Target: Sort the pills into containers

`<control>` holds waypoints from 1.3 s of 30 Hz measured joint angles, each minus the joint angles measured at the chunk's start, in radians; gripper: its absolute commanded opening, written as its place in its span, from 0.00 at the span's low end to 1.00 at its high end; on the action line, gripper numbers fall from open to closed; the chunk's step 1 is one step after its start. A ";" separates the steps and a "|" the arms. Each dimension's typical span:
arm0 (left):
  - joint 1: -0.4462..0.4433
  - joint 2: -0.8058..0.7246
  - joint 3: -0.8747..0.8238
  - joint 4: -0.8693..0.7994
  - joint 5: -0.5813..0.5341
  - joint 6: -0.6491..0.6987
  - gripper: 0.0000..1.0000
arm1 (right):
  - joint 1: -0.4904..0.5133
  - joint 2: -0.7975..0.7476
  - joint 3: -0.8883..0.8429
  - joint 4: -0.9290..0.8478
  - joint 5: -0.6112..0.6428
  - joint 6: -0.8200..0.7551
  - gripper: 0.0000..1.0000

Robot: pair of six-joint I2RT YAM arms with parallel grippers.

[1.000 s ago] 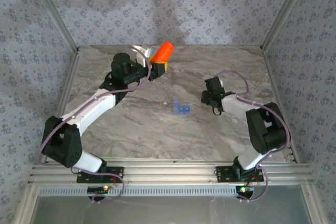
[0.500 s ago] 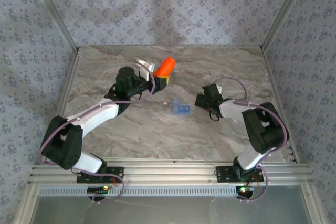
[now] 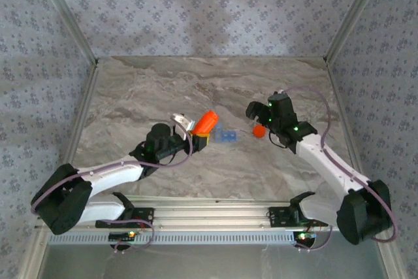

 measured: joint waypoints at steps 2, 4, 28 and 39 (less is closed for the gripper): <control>-0.027 0.000 -0.032 0.020 -0.029 0.000 0.00 | 0.004 -0.033 0.002 -0.017 -0.016 0.011 0.93; -0.055 0.000 -0.060 0.041 -0.055 0.000 0.00 | 0.009 -0.058 0.002 -0.033 -0.031 0.017 0.96; -0.088 0.144 -0.129 0.153 -0.117 -0.001 0.00 | 0.015 -0.150 -0.075 0.098 -0.212 0.076 1.00; -0.088 0.274 -0.124 0.224 -0.114 -0.037 0.00 | -0.030 -0.087 -0.100 0.163 -0.315 0.079 1.00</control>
